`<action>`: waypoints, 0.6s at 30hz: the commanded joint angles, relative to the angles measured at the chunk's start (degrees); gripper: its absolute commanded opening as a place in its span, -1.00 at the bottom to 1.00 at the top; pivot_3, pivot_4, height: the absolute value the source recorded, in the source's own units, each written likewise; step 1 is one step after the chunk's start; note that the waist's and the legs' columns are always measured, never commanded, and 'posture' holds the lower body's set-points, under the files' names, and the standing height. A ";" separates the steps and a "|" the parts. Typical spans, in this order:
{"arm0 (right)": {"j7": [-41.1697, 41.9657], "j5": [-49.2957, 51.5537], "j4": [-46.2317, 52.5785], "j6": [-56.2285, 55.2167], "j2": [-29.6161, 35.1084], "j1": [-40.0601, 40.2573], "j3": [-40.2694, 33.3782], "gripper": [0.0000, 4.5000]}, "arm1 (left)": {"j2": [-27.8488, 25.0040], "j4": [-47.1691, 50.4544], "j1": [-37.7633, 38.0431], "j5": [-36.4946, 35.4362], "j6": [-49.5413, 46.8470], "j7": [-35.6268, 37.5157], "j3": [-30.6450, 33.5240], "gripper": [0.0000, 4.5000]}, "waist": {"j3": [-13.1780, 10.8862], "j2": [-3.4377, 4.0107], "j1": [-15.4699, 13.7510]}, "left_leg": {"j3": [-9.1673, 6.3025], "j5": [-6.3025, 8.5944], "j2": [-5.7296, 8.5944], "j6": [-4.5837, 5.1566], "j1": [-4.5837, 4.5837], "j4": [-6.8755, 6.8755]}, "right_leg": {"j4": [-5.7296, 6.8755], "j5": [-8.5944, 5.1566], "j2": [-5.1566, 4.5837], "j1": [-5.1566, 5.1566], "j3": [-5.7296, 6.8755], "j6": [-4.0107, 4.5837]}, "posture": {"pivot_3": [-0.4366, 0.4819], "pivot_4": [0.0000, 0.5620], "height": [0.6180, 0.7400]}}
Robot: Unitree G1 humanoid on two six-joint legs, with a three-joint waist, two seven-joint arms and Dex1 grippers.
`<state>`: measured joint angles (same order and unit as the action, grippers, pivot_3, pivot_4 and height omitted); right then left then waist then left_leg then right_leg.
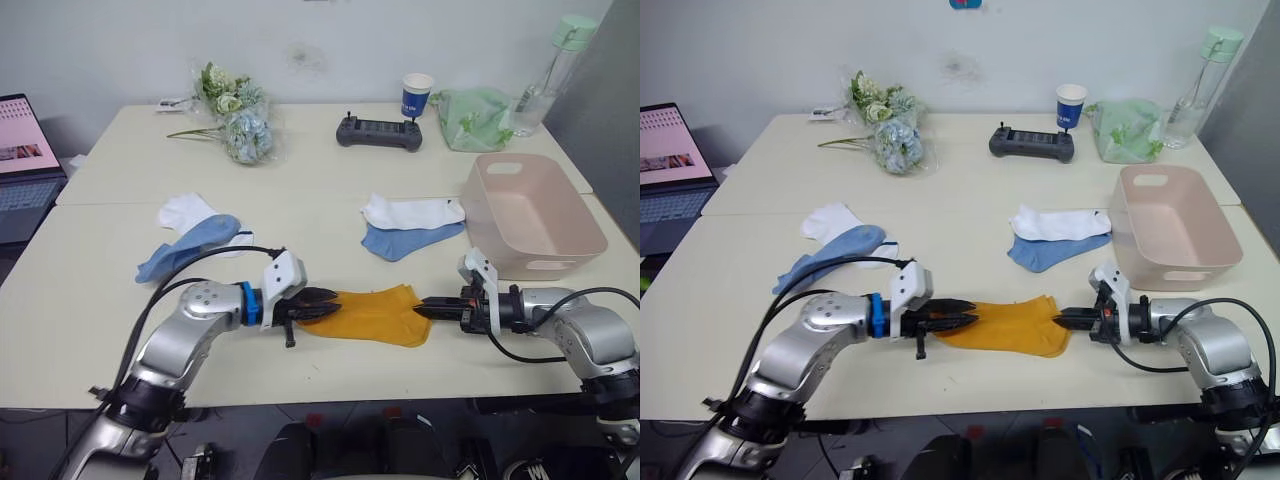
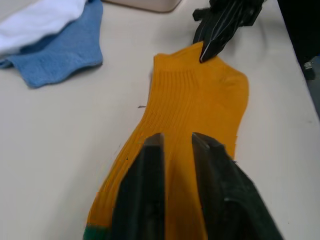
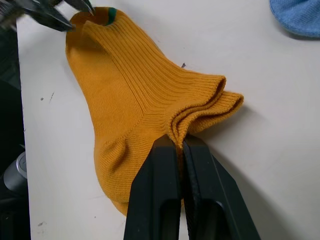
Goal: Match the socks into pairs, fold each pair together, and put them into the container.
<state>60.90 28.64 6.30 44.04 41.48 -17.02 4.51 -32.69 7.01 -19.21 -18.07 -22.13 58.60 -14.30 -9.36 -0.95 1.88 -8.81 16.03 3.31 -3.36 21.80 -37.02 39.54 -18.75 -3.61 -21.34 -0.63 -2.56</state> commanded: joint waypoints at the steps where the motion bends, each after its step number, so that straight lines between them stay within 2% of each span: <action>1: -0.35 2.20 2.84 1.12 -0.04 -1.02 -1.94 -1.00 | 0.81 -2.15 -1.18 2.68 1.79 0.40 -2.00 -0.99 | 0.00 0.00 0.02 | 0.01 -0.01 -0.01 -0.02 -0.01 0.00 | 0.00 0.00 0.00 0.00 0.01 0.00 | -0.05 -0.47 1.00; 4: -0.70 3.85 4.40 2.86 -0.12 -1.54 -2.54 -1.00 | 1.53 -6.34 -1.70 6.30 3.34 0.32 -4.90 -0.99 | 0.00 0.00 -0.03 | -0.01 -0.02 0.01 -0.03 -0.02 0.00 | 0.02 0.00 0.00 0.01 0.00 0.00 | -0.05 -0.47 1.00; 8: -1.38 12.38 8.71 11.03 -1.53 -3.81 -5.19 -1.00 | 3.34 -10.24 -1.82 8.72 3.75 -0.29 -6.64 -0.99 | 0.02 0.01 -0.13 | -0.05 -0.02 0.02 -0.03 -0.03 -0.04 | 0.00 0.01 -0.01 0.05 -0.02 -0.02 | -0.05 -0.47 1.00; 13: -9.60 25.13 11.58 21.93 -11.91 -9.68 -7.34 -1.00 | 5.21 -11.30 -1.95 8.50 4.40 -0.67 -6.07 -0.99 | 0.04 0.02 -0.12 | -0.14 -0.02 0.01 -0.03 -0.07 -0.04 | 0.01 0.01 -0.02 0.12 0.00 -0.02 | -0.05 -0.47 1.00; 15: -12.25 25.95 10.91 22.95 -15.22 -10.18 -6.84 -1.00 | 5.49 -10.83 -1.86 8.20 4.23 -0.60 -5.81 -0.99 | 0.04 0.02 -0.27 | -0.19 -0.02 0.02 -0.04 -0.05 -0.04 | 0.01 0.01 -0.03 0.09 0.02 -0.01 | -0.05 -0.47 1.00; 18: -12.89 21.72 9.08 19.72 -17.86 -9.64 -2.37 -1.00 | 5.05 -8.55 -1.11 7.21 2.66 -0.41 -5.06 -0.99 | 0.04 0.02 -0.36 | -0.23 -0.03 0.14 -0.04 0.03 -0.06 | -0.03 0.01 -0.12 0.06 0.07 -0.02 | -0.05 -0.47 1.00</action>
<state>48.14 50.78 15.08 65.98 24.23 -26.06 1.42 -27.23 -2.26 -21.46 -11.23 -17.71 58.15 -19.08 -9.31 -0.93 1.52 -9.01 16.00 3.46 -3.40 21.82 -37.08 39.50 -18.73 -3.73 -21.29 -0.59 -2.59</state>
